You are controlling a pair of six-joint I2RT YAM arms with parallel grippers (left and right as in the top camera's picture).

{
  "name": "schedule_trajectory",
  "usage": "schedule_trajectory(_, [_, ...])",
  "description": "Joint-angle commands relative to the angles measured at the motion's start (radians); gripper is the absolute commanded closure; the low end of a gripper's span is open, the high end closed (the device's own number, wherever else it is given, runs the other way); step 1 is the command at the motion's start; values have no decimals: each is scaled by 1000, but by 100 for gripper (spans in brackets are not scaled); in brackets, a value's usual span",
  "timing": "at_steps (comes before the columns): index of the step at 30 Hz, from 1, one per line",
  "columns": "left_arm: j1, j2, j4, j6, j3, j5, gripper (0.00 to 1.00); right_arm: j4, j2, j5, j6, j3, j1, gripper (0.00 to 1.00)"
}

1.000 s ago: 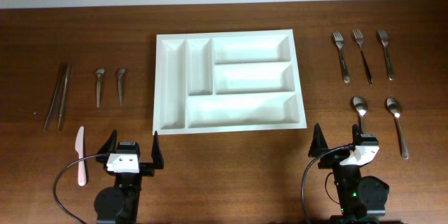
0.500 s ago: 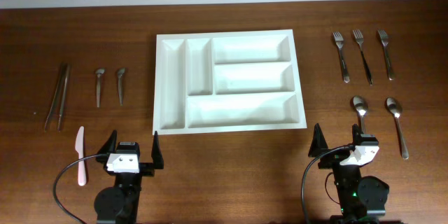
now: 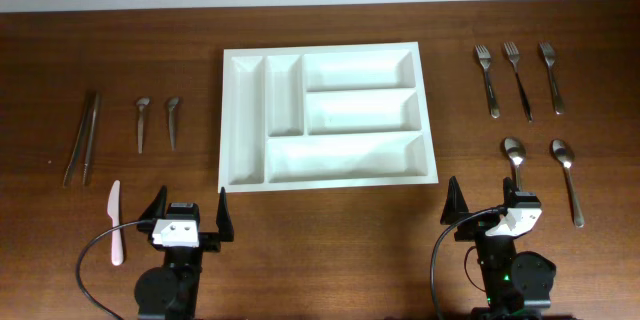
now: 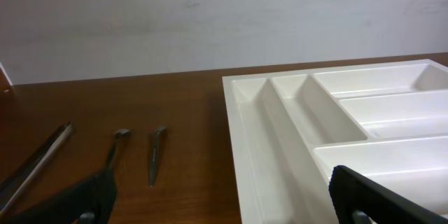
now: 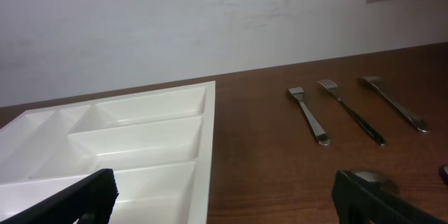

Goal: Pack container

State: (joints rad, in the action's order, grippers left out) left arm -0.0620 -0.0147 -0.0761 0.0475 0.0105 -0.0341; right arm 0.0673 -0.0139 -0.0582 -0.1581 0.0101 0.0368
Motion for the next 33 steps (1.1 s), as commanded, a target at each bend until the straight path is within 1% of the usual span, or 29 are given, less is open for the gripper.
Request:
schedule_trajectory(1, [5,8,-7,-10,-1,4,1,5,8,-10,-4,-5,2,2])
schedule_trajectory(20, [5,9,-7,-10,-1,4,1,6,6,-17,-5,-5,2,1])
schedule_trajectory(23, [5,9,-7,-10,-1,4,1,8,-11,13,-5,-5,3,1])
schedule_trajectory(26, [5,9,-7,-10,-1,4,1,7,-36,-4,-8,-3,3,1])
schedule_trajectory(30, [5,9,-7,-10,-1,4,1,15,-86,-13,-7,37,3,1])
schedule_trajectory(33, [5,9,-7,-10,-1,4,1,94,-169,43,23,147,3,1])
